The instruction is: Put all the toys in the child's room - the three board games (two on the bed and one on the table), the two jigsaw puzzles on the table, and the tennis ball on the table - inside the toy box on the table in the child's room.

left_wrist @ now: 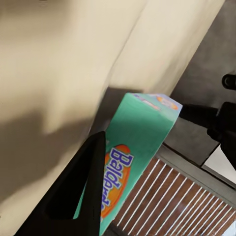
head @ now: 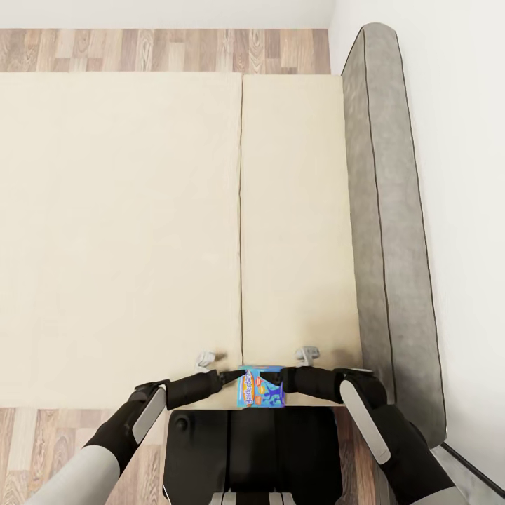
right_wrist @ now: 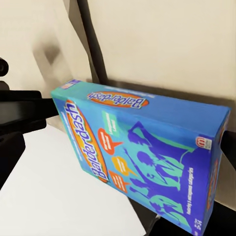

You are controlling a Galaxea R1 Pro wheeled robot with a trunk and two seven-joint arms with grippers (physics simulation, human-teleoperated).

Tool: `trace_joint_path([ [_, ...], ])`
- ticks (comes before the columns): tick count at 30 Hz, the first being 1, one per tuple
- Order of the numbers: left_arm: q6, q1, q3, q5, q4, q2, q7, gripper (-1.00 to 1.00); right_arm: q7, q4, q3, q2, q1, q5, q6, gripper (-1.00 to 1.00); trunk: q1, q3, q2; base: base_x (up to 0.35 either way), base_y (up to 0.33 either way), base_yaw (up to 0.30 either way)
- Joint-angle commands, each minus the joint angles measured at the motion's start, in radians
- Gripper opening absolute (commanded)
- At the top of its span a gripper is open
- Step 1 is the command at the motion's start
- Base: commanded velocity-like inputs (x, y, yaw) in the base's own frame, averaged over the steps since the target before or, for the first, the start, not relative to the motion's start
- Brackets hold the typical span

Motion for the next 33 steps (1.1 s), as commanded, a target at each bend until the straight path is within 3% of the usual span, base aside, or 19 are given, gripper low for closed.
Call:
trace_joint_path([
  [1, -0.032, -0.001, 0.001, 0.005, 0.002, 0.001, 0.019, 1.00, 0.006, -0.001, 0.044, 0.000, 0.000, -0.040, 0.011, 1.00, 0.010, 0.000, -0.001, 0.000, 0.000, 0.000],
  [5, -0.076, 0.000, 0.001, 0.006, 0.017, -0.001, 0.022, 1.00, 0.006, -0.001, 0.052, 0.003, -0.001, -0.041, 0.011, 1.00, 0.010, 0.000, -0.001, 0.000, 0.000, 0.000],
  [23, -0.118, 0.005, 0.002, 0.004, 0.026, -0.002, 0.022, 1.00, 0.004, -0.003, 0.041, 0.003, -0.002, -0.043, 0.062, 1.00, 0.010, 0.000, -0.001, 0.000, 0.000, 0.000],
  [33, -0.208, 0.038, 0.001, 0.003, 0.025, 0.001, 0.019, 1.00, 0.004, -0.003, 0.037, 0.003, -0.003, -0.043, 0.069, 1.00, 0.010, 0.000, -0.001, 0.000, 0.000, 0.000],
])
